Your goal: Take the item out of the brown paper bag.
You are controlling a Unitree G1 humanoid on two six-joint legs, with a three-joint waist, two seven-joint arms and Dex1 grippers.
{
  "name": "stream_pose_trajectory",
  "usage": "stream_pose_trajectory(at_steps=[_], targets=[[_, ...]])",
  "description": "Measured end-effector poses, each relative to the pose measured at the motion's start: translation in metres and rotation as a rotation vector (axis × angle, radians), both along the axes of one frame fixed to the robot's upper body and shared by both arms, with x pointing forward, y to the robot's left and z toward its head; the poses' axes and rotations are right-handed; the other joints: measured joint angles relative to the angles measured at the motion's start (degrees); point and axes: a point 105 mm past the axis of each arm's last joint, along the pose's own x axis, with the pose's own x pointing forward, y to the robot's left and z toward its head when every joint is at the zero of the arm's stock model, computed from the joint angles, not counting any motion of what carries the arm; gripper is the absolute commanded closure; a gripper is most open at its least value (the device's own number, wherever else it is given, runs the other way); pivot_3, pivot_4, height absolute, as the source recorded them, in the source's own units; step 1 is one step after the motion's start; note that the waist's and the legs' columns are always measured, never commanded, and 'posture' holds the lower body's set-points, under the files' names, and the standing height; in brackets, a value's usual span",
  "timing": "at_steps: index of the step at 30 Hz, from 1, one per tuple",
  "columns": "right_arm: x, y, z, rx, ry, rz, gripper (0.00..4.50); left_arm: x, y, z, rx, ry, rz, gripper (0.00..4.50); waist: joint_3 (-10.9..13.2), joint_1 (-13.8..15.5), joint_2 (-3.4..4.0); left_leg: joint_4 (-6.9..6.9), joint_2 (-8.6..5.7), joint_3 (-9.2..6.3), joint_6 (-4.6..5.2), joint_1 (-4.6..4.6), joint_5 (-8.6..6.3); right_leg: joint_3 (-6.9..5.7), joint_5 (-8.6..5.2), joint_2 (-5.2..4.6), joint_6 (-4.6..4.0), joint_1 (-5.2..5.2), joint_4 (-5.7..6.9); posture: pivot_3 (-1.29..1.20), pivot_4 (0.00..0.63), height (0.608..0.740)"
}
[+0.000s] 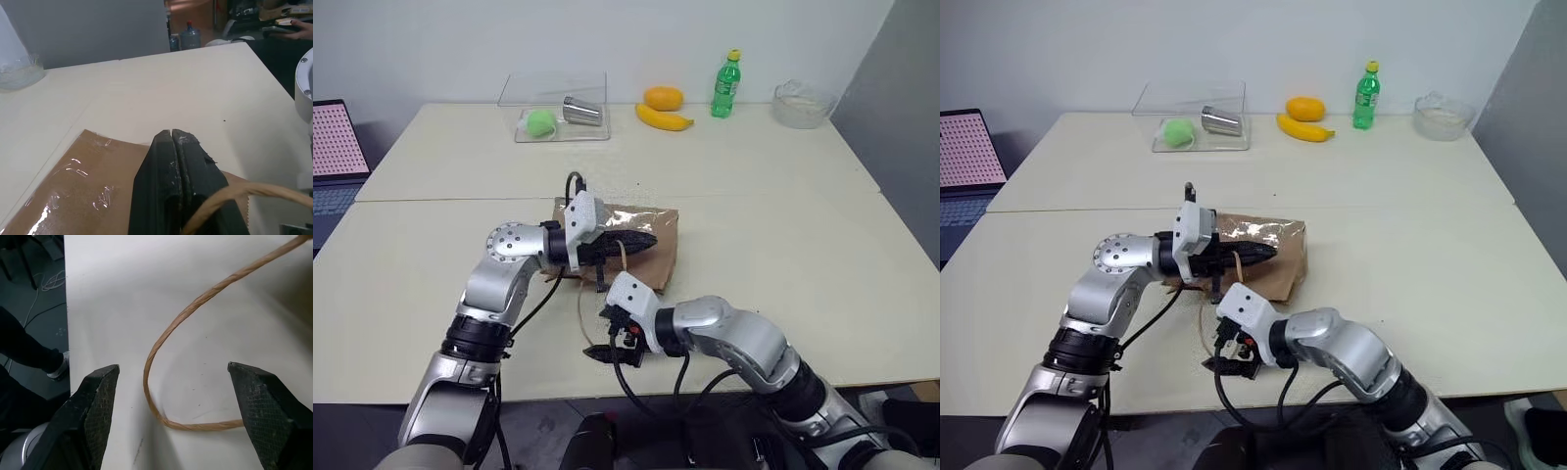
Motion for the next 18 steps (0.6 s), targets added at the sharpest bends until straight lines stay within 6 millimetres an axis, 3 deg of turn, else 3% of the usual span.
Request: stream_pose_trajectory(at_steps=[2, 9, 15, 18], targets=[[0.001, 0.002, -0.001, -0.001, 0.006, -0.006, 1.7, 0.002, -0.001, 0.0, -0.005, -0.001, 0.002, 4.5, 0.0, 0.0, 0.0, 0.0, 0.0, 0.0, 0.0, 0.0, 0.0, 0.0, 0.0, 0.0, 0.0, 0.0, 0.0, 0.0, 0.15, 0.74], [0.002, 0.002, -0.002, -0.013, 0.007, -0.021, 4.41, 0.006, -0.003, -0.003, -0.013, -0.013, 0.007, 4.5, 0.0, 0.0, 0.0, 0.0, -0.01, -0.01, 0.0, -0.01, 0.0, 0.0, 0.0, 0.0, 0.0, 0.0, 0.0, 0.0, 0.15, 0.74], [0.009, -0.001, -0.002, -0.033, -0.021, -0.04, 4.47, 0.016, -0.004, 0.0, -0.023, -0.024, 0.044, 4.5, 0.0, 0.0, 0.0, 0.01, -0.03, -0.02, 0.0, -0.01, 0.0, 0.0, 0.0, -0.01, 0.0, 0.0, 0.01, 0.0, 0.15, 0.74], [0.013, -0.009, -0.006, -0.078, -0.056, -0.036, 4.47, 0.028, -0.008, 0.011, -0.048, -0.038, 0.082, 4.5, 0.0, 0.2, 0.0, 0.05, -0.05, -0.04, 0.0, -0.04, 0.0, -0.03, 0.0, -0.02, 0.01, 0.0, 0.0, 0.0, 0.15, 0.74]])
